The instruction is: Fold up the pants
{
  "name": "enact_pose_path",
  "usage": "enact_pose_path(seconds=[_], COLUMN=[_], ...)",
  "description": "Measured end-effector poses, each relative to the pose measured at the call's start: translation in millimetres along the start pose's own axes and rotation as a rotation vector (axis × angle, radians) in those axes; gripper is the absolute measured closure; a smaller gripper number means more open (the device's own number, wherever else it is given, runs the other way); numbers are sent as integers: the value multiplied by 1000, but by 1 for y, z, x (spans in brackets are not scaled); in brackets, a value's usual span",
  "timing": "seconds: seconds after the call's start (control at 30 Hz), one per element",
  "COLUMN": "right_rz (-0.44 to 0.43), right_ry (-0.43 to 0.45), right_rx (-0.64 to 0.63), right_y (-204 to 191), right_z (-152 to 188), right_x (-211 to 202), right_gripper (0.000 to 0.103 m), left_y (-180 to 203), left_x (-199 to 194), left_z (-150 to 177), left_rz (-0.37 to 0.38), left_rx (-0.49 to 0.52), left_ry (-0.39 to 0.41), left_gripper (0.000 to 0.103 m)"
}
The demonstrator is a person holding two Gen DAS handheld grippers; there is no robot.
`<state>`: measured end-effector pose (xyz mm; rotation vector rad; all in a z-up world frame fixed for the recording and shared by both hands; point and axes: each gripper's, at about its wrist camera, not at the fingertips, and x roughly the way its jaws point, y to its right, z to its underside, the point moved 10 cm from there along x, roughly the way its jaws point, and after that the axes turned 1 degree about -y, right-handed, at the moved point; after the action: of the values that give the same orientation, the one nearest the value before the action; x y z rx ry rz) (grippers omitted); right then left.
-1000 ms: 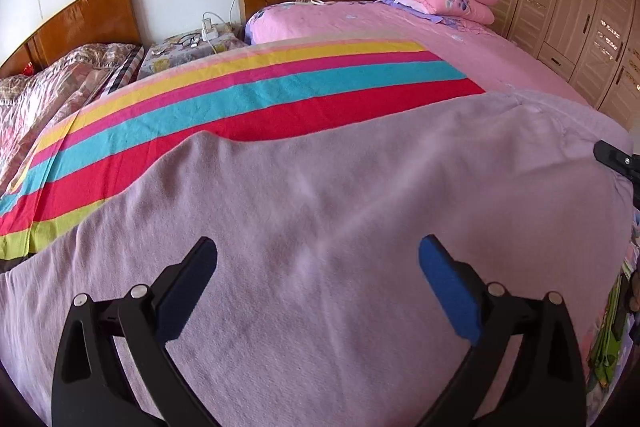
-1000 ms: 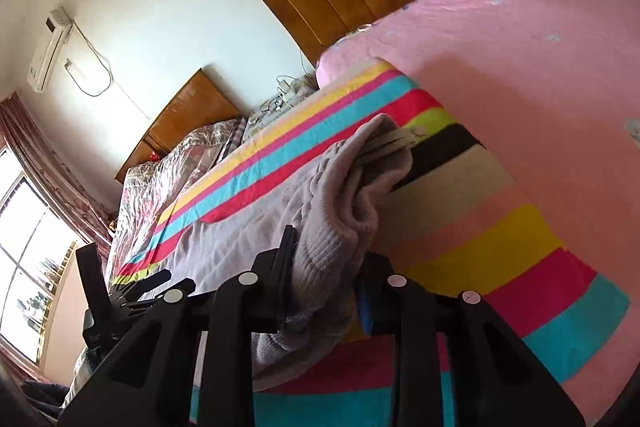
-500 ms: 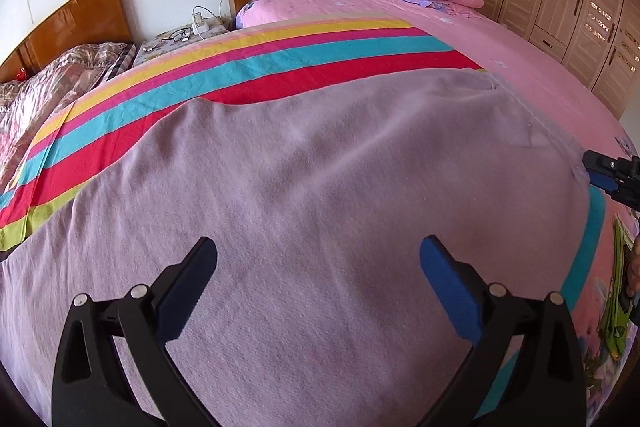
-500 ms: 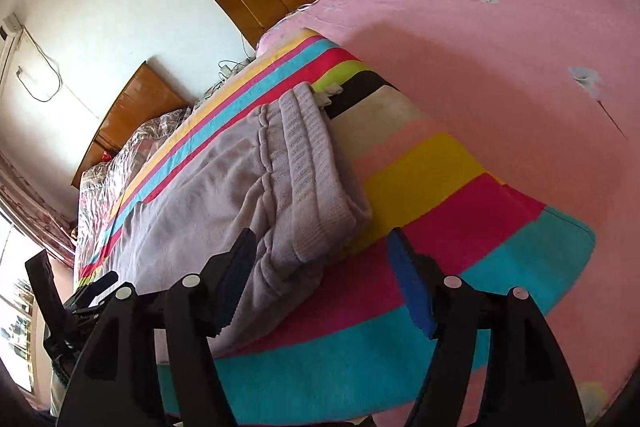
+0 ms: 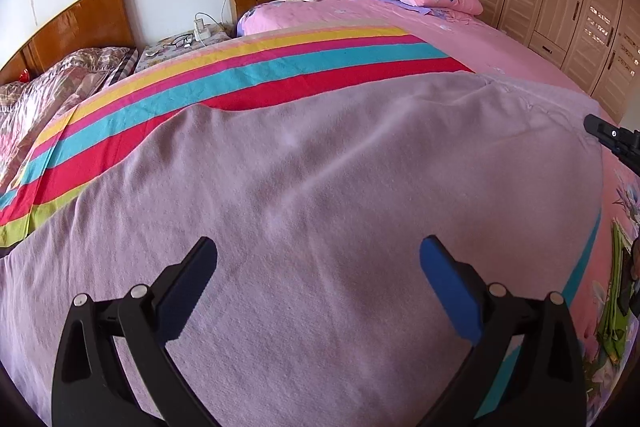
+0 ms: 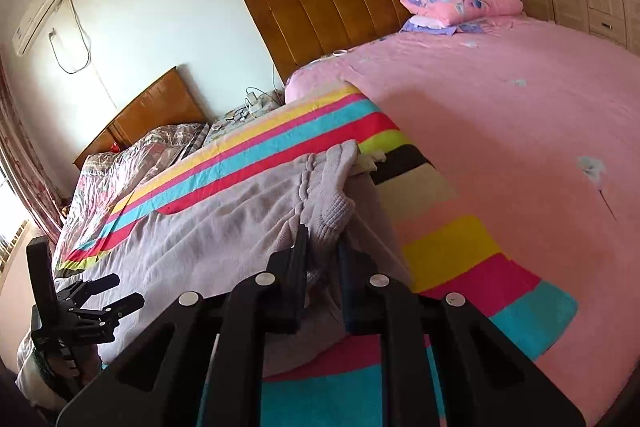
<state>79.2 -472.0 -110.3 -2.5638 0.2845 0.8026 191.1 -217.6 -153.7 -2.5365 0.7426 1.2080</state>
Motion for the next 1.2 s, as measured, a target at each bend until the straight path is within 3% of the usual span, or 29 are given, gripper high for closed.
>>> enact_pose_path(seconds=[0.17, 0.27, 0.3, 0.4, 0.47, 0.53, 0.67, 0.77, 0.83, 0.93, 1.0, 1.03, 1.13, 1.2], right_rz=[-4, -47, -37, 37, 98, 86, 21, 49, 39, 83, 39, 6, -36, 16], right_ry=[-136, -117, -107, -63, -7, 15, -65, -208, -180, -171, -127, -122, -178, -252], right_rx=[143, 203, 196, 172, 131, 54, -120, -166, -191, -191, -235, -257, -378, -441], right_y=[45, 50, 50, 58, 60, 45, -4, -4, -5, -12, -36, -50, -83, -82], right_z=[36, 38, 35, 23, 8, -4, 4, 37, 38, 27, 19, 20, 43, 67], right_x=[43, 35, 29, 7, -8, -10, 20, 58, 55, 39, 25, 22, 31, 46], right_gripper=[89, 84, 74, 71, 71, 70, 71, 65, 64, 58, 57, 51, 39, 39], left_y=[1, -1, -1, -2, -2, -1, 2, 1, -7, -32, -57, -70, -106, -125], left_x=[13, 20, 21, 19, 20, 22, 22, 10, -3, -27, -41, -46, -56, -59], left_z=[11, 18, 18, 17, 16, 18, 18, 15, 9, 2, 2, 5, 22, 40], left_rz=[-17, -13, -10, -5, -1, -1, 3, -1, -7, -29, -63, -86, -153, -171], left_rx=[13, 10, 4, 5, 4, 6, -3, 11, 0, -43, -85, -103, -142, -168], left_ry=[-44, -70, -69, -63, -64, -70, -68, -40, -12, 38, 64, 66, 49, 22], left_gripper=[2, 2, 2, 2, 2, 2, 2, 2, 2, 2, 2, 2, 2, 2])
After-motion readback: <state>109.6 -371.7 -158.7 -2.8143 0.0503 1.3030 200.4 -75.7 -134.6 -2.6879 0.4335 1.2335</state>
